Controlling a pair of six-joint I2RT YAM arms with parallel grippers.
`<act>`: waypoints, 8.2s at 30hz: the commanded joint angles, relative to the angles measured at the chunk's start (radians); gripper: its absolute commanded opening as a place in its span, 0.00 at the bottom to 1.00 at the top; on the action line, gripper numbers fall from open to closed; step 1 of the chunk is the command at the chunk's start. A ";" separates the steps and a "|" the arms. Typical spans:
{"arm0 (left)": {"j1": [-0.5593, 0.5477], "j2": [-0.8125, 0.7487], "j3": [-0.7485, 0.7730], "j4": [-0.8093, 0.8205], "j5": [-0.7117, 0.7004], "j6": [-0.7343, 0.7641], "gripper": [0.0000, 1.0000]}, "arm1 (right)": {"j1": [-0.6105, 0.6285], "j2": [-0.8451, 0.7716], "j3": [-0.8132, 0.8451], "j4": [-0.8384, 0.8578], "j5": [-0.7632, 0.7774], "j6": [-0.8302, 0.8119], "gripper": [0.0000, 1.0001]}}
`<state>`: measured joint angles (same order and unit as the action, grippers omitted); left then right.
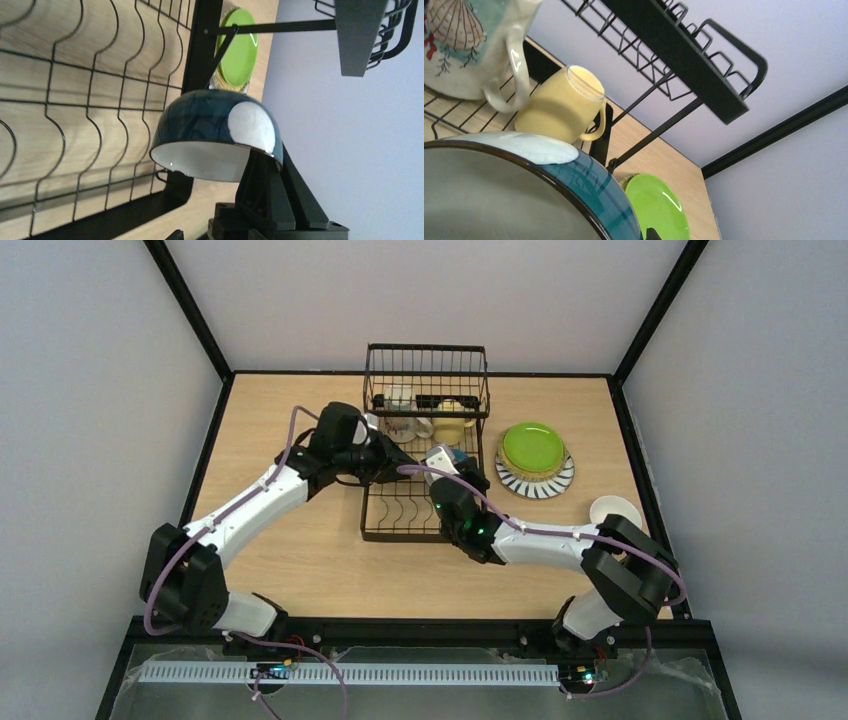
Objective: Load the mixed dishes into the dish rack
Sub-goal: Pass from the right arm to the left, then insert the bowl into the dish rack.
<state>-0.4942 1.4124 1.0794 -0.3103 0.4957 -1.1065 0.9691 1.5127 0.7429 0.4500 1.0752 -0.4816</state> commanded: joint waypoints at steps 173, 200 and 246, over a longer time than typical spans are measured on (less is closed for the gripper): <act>-0.202 0.265 -0.085 0.802 -0.038 -0.390 0.02 | 0.134 -0.513 0.061 -0.387 -0.034 0.314 0.71; -0.234 0.673 -0.176 1.849 0.084 -0.725 0.02 | 0.134 -0.629 0.033 -0.529 0.014 0.438 0.75; -0.152 0.840 -0.103 1.937 0.320 -0.623 0.02 | 0.067 -0.480 0.023 -0.330 -0.087 0.301 0.76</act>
<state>-0.6445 2.2070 0.9535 1.4601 0.7982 -1.7313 1.0470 1.0164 0.7578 0.0772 1.0019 -0.1699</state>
